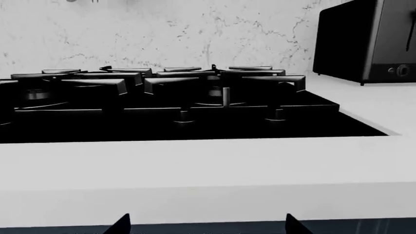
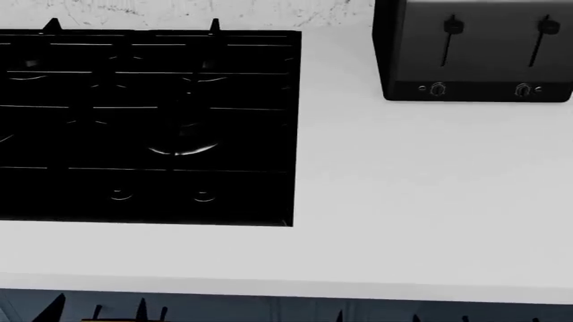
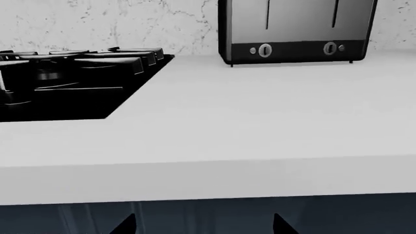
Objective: Stack the bowls from largest to smallest.
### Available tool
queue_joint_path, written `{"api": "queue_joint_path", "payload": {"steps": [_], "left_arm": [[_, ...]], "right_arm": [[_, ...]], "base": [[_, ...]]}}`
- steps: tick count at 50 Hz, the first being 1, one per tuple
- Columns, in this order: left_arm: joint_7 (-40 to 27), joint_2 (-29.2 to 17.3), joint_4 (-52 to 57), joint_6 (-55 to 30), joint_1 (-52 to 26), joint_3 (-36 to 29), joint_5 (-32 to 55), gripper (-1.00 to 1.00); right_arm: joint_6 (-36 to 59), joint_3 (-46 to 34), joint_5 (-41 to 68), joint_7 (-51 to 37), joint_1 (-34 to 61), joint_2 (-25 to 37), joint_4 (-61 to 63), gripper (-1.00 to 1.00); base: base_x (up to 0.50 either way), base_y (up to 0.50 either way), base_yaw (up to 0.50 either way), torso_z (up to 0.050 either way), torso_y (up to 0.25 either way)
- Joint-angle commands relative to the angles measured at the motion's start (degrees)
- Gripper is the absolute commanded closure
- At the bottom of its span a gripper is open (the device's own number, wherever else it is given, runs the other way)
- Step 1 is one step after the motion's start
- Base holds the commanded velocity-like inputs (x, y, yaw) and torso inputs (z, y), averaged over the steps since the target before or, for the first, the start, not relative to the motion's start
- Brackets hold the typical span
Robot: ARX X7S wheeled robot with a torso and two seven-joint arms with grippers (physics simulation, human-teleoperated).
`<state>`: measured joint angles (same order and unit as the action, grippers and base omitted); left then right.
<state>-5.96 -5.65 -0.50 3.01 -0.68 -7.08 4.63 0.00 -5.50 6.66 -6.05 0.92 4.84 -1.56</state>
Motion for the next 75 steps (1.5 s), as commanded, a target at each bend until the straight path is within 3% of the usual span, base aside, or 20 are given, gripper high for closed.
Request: {"api": "queue_joint_path", "payload": {"steps": [1, 8, 9, 10, 12, 13, 15, 22, 32, 34, 38, 39, 40, 42, 52, 58, 64, 68, 73, 75], "left_arm": [[0.2, -0.6, -0.9, -1.9, -1.3, -0.4, 2.7, -1.0], [-2.0, -5.7, 19.8, -24.2, 0.1, 1.5, 10.1, -1.0], [-9.1, -13.7, 28.4, -32.8, 5.5, 9.5, 13.8, -1.0], [-0.6, -5.1, 37.0, -41.4, 5.5, 12.0, 5.2, -1.0], [10.3, -1.1, 54.2, -57.7, 2.6, 11.4, -6.6, -1.0], [13.8, -1.8, 60.5, -57.7, 4.3, 15.1, -7.0, -1.0], [25.8, 5.5, 60.5, -55.5, 4.9, 16.7, -18.0, -1.0], [27.2, 5.6, 60.5, -59.8, 0.5, 14.5, -21.5, -1.0], [26.8, 5.6, 60.5, -55.0, 4.4, 22.3, -15.0, -1.0], [9.6, -11.6, 60.5, -39.9, 16.0, 16.2, 2.2, -1.0], [-24.8, -45.9, 60.4, -30.6, 12.8, 7.7, 36.6, -1.0], [-33.4, -49.0, 60.4, -29.2, 13.5, 7.3, 45.2, -1.0], [-42.0, -50.2, 60.4, -27.6, 14.5, 6.9, 48.0, -1.0], [-46.1, -51.6, 60.3, -26.3, 14.3, 5.8, 48.4, -1.0], [-45.5, -51.8, 58.2, -23.3, 14.4, 5.5, 50.0, -1.0], [-45.4, -53.4, 59.3, -20.2, 20.4, 8.8, 48.8, -1.0], [-46.7, -52.1, 57.5, -24.3, 11.1, 4.0, 51.1, -1.0], [-46.7, -53.3, 58.9, -21.8, 16.4, 6.9, 50.1, -1.0], [-46.7, -52.6, 57.5, -23.5, 12.0, 4.4, 50.9, -1.0], [-46.1, -53.8, 59.4, -19.7, 21.0, 9.4, 49.1, -1.0]], "right_arm": [[6.4, 0.1, 4.4, 0.0, 1.2, 1.0, 1.8, -1.0], [20.0, 1.7, 8.2, -2.2, 3.2, 4.6, 17.5, -1.0], [28.5, 7.4, 13.8, -5.2, 8.5, 9.9, 26.1, -1.0], [35.0, 7.6, 14.1, -5.5, 8.8, 10.0, 34.5, -1.0], [35.1, 8.4, 14.3, -6.0, 9.3, 10.2, 34.7, -1.0], [35.0, 8.0, 13.7, -6.1, 9.3, 10.5, 35.3, -1.0], [36.1, 9.0, 15.9, -6.1, 8.9, 9.7, 36.1, -1.0], [35.6, 8.5, 15.3, -6.2, 8.8, 10.1, 35.6, -1.0], [37.8, 9.1, 17.4, -6.7, 8.3, 10.7, 39.6, -1.0], [38.0, 9.0, 17.6, -6.7, 8.1, 10.9, 40.1, -1.0], [39.3, 9.8, 19.1, -7.3, 7.9, 10.5, 41.5, -1.0], [39.6, 10.1, 19.6, -7.3, 7.9, 10.4, 41.7, -1.0], [39.6, 10.1, 19.7, -7.3, 7.9, 10.4, 41.7, -1.0], [40.3, 10.3, 20.2, -7.5, 8.1, 10.5, 41.7, -1.0], [39.7, 10.1, 20.5, -7.6, 7.3, 10.6, 42.6, -1.0], [39.5, 10.0, 20.6, -7.7, 7.0, 10.7, 43.0, -1.0], [39.2, 9.8, 20.6, -7.7, 6.9, 10.9, 42.7, -1.0], [39.3, 9.9, 20.8, -7.9, 7.0, 11.0, 43.0, -1.0], [39.2, 9.7, 20.9, -8.0, 6.8, 11.1, 43.2, -1.0], [39.2, 9.7, 21.1, -8.0, 6.7, 11.2, 43.4, -1.0]], "base": [[0.0, 0.0, 0.0, 0.05, 0.0], [0.0, 0.0, 0.0, 0.029, 0.0], [0.0, 0.0, 0.0, 0.0, 0.0], [0.0, 0.0, 0.0, 0.0, 0.0], [0.0, 0.0, 0.0, 0.0, 0.0], [0.12, 0.5, 0.0, 0.0, 0.0], [0.12, 0.5, 0.0, 0.0, 0.0], [0.12, 0.5, 0.0, 0.0, 0.0], [0.07, 0.5, 0.0, 0.0, 0.0], [0.03, 0.5, 0.0, 0.0, 0.0], [0.0, 0.5, 0.0, 0.0, 0.0], [0.0, 0.5, 0.0, 0.0, 0.0], [0.0, 0.5, 0.0, 0.0, 0.0], [0.0, 0.5, 0.0, 0.0, 0.0], [0.0, 0.5, 0.0, 0.0, 0.0], [0.0, 0.5, 0.0, 0.0, 0.0], [0.0, 0.5, 0.0, 0.0, 0.0], [0.0, 0.5, 0.0, 0.0, 0.0], [0.0, 0.5, 0.0, 0.0, 0.0], [0.0, 0.5, 0.0, 0.0, 0.0]]}}
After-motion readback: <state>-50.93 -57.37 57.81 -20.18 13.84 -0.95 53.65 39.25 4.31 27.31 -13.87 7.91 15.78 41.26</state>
